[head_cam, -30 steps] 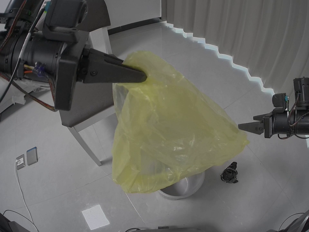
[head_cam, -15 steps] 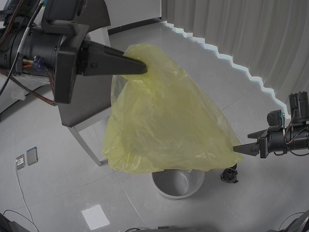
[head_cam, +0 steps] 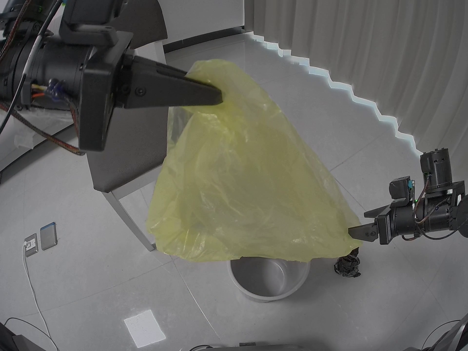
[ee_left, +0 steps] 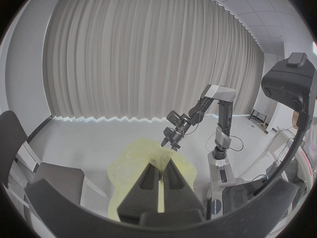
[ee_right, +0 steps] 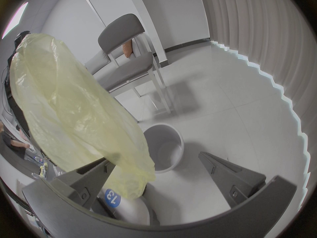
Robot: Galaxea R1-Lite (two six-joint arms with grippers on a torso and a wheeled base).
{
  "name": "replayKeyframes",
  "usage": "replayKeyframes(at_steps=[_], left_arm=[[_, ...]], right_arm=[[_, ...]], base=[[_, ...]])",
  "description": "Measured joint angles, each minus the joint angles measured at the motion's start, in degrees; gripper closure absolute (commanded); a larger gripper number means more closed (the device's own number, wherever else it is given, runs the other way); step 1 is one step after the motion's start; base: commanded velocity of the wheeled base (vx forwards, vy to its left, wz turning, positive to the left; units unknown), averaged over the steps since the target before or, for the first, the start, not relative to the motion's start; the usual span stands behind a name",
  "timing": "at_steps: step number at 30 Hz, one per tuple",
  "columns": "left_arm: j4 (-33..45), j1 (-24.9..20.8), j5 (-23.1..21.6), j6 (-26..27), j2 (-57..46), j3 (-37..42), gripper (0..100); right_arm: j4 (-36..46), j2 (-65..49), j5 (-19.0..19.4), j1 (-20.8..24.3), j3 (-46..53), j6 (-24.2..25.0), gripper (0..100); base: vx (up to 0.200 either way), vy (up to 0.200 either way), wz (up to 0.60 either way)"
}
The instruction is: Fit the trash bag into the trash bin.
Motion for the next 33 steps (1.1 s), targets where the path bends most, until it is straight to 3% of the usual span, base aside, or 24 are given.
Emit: replayKeyframes(at_steps=[4,5,20,23,27,29,33], left_arm=[[-0.06,0.02,0.00,-0.02,0.07,-0.24,100],[-0.06,0.02,-0.02,-0.02,0.09,-0.35,100],[0.00,0.57,0.99,-0.66,1.54,-2.36,100],[0.00,0.77,5.61,-2.44,2.36,-2.34,100],[-2.50,0.41,15.96,-9.61,2.76,0.65,100],[-6.13,-0.04,20.03,-16.27,2.67,3.95,100],[-16.75,-0.34,23.92,-23.83,2.32,12.25,100]], right_arm=[[-5.08,2.73,0.06,0.39,-0.10,0.46,0],[-5.96,3.32,0.13,0.57,-0.10,0.52,100],[-8.11,6.29,0.38,2.23,0.33,1.26,100],[-8.09,6.40,0.17,2.18,0.17,1.34,100],[-8.11,6.57,-0.28,2.18,0.00,1.82,100],[-8.11,6.75,-0.66,2.18,-0.24,2.17,100],[-8.07,7.25,-1.51,2.26,-0.99,2.55,100]], base=[[0.000,0.000,0.00],[0.000,0.000,0.00],[0.000,0.000,0.00],[0.000,0.000,0.00],[0.000,0.000,0.00],[0.000,0.000,0.00],[0.000,0.000,0.00]])
